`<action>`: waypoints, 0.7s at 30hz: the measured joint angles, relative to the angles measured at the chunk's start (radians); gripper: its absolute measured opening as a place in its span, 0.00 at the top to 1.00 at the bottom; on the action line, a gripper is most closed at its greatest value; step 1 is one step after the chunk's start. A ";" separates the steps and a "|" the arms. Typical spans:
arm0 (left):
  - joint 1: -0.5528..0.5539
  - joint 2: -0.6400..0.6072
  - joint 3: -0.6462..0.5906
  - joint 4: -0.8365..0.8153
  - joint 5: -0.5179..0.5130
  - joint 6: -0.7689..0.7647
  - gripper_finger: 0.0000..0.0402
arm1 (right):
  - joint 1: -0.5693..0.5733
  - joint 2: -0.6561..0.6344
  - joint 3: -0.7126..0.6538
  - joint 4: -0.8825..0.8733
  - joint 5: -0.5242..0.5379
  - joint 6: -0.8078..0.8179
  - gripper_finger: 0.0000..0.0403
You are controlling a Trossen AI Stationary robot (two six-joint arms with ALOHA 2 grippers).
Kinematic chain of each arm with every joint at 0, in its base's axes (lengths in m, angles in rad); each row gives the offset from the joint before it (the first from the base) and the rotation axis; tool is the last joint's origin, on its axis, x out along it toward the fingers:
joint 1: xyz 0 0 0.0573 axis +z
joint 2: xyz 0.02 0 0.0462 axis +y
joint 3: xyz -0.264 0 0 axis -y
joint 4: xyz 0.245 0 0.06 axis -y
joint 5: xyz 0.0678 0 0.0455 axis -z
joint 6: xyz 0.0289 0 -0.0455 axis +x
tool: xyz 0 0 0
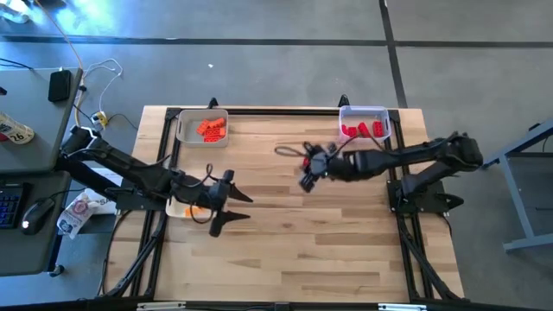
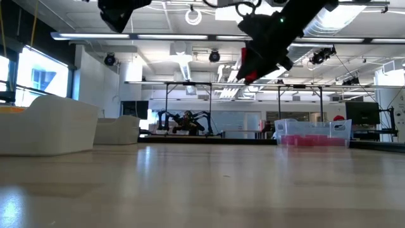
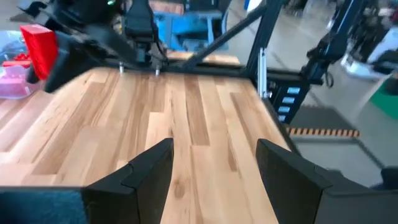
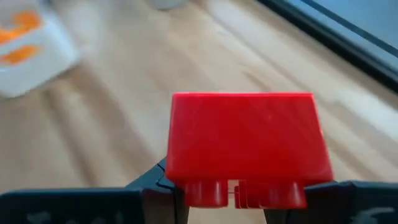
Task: Sort & place blocks by color
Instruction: Put the red game piece into the transparent bin
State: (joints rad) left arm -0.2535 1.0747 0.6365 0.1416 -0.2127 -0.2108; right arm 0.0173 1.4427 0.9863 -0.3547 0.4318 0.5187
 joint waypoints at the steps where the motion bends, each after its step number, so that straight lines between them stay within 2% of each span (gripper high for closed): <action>1: 0.000 -0.015 -0.022 0.025 0.000 -0.006 0.46 | -0.024 -0.011 0.000 -0.025 0.004 0.001 0.71; 11: 0.000 -0.170 -0.201 0.101 -0.031 -0.022 0.46 | -0.258 -0.030 0.000 -0.236 0.004 -0.013 0.71; 17: 0.000 -0.278 -0.301 0.118 -0.089 -0.023 0.46 | -0.392 -0.029 0.000 -0.294 -0.027 -0.053 0.71; 21: 0.000 -0.353 -0.368 0.146 -0.091 -0.022 0.46 | -0.487 -0.029 0.000 -0.309 -0.052 -0.055 0.71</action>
State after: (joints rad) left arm -0.2535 0.7218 0.2681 0.2874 -0.3032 -0.2329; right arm -0.4693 1.4136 0.9863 -0.6636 0.3800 0.4633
